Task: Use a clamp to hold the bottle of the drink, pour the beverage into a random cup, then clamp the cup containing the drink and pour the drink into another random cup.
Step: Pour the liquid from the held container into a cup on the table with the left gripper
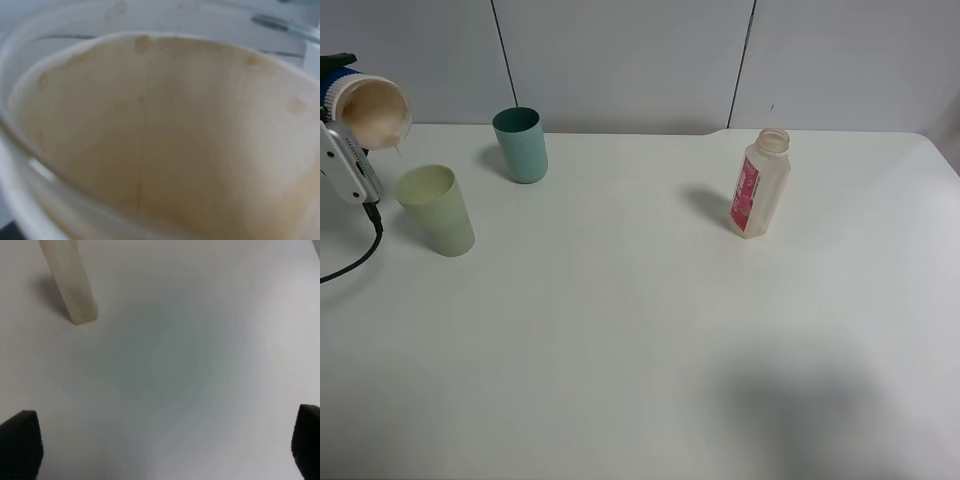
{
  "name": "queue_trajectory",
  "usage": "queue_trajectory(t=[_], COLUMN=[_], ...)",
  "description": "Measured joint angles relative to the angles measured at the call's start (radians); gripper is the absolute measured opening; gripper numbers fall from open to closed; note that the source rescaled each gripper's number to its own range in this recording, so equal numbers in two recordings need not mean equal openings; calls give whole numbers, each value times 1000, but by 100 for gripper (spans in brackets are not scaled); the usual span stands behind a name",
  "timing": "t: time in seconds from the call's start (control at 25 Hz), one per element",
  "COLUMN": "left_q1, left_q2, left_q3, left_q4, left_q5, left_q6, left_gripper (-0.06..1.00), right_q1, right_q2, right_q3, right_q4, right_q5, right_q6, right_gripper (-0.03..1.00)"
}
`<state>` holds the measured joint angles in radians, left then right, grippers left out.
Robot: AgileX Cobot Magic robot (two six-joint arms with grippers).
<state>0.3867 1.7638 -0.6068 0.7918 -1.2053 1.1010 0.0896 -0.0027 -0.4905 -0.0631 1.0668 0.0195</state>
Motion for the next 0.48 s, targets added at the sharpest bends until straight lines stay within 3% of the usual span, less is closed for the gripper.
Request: queue_trajectory(t=[0.48], left_q1=[0], left_q2=[0], left_q3=[0], left_q4=[50], left_q5=[0], left_q6=[0], left_gripper=[1], right_q1=[0], right_q2=[0], right_q3=[0], right_q4=[0], right_q5=[0], right_q6=[0], right_gripper=[100])
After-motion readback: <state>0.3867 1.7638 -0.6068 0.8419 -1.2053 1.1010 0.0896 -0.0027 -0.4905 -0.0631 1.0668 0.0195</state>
